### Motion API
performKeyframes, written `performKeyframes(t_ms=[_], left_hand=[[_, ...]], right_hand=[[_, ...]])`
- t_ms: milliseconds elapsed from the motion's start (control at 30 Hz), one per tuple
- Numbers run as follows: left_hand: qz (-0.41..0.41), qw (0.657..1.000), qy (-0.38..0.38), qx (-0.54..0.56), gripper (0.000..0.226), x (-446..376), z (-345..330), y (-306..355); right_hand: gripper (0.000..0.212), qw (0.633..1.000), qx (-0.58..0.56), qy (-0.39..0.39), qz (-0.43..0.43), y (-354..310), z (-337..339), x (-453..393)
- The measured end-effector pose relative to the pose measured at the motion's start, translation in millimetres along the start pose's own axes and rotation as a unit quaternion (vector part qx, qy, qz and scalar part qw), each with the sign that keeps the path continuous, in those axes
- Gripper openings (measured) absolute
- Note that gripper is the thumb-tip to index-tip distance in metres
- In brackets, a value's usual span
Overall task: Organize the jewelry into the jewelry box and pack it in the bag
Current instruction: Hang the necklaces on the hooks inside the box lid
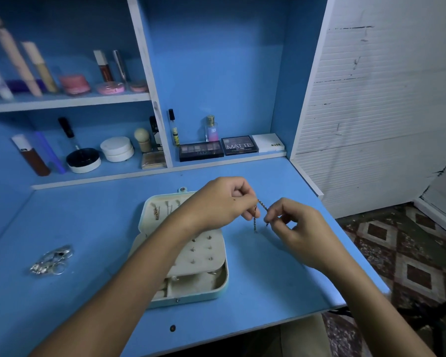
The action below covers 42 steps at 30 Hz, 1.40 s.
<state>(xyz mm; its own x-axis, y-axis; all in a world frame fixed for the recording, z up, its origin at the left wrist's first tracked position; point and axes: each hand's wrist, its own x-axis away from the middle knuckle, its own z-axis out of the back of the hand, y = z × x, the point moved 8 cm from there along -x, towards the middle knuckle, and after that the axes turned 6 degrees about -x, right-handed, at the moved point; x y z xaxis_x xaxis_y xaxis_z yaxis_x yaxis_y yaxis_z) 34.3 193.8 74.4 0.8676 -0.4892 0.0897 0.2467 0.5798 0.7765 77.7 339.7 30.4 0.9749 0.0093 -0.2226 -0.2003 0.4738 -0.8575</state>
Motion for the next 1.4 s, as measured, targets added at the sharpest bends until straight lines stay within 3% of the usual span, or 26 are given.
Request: performKeyframes(t_ms=[133,333,533,733,967,1267,1400], left_hand=[[0.007,1.0,0.012,0.017,0.01,2.5,6.8,2.0],[0.019,0.996,0.019,0.082,0.011,5.2,22.3,-0.5],[0.025,0.993,0.013,0.118,0.012,10.0,35.1,-4.6],[0.03,0.991,0.023,0.128,0.012,16.0,45.4,-8.2],[0.027,0.99,0.035,0.134,0.012,21.5,53.7,-10.8],[0.028,0.989,0.042,0.141,0.012,25.0,60.3,-12.7],[0.029,0.988,0.049,0.144,0.013,26.9,64.8,-15.0]], right_hand=[[0.027,0.992,0.101,0.016,0.077,-7.0,-11.1,-1.1],[0.034,0.966,0.227,0.005,0.122,-10.2,-26.9,-1.1],[0.036,0.97,0.2,-0.014,0.14,-26.0,-41.3,-8.6],[0.02,0.992,0.021,-0.064,0.108,-35.0,-54.6,-11.1],[0.03,0.99,-0.128,-0.04,0.053,-42.0,-49.2,-11.3],[0.039,0.987,-0.143,0.029,0.072,-45.7,-39.4,-12.8],[0.041,0.987,-0.062,0.048,0.141,-53.6,-35.3,-13.3]])
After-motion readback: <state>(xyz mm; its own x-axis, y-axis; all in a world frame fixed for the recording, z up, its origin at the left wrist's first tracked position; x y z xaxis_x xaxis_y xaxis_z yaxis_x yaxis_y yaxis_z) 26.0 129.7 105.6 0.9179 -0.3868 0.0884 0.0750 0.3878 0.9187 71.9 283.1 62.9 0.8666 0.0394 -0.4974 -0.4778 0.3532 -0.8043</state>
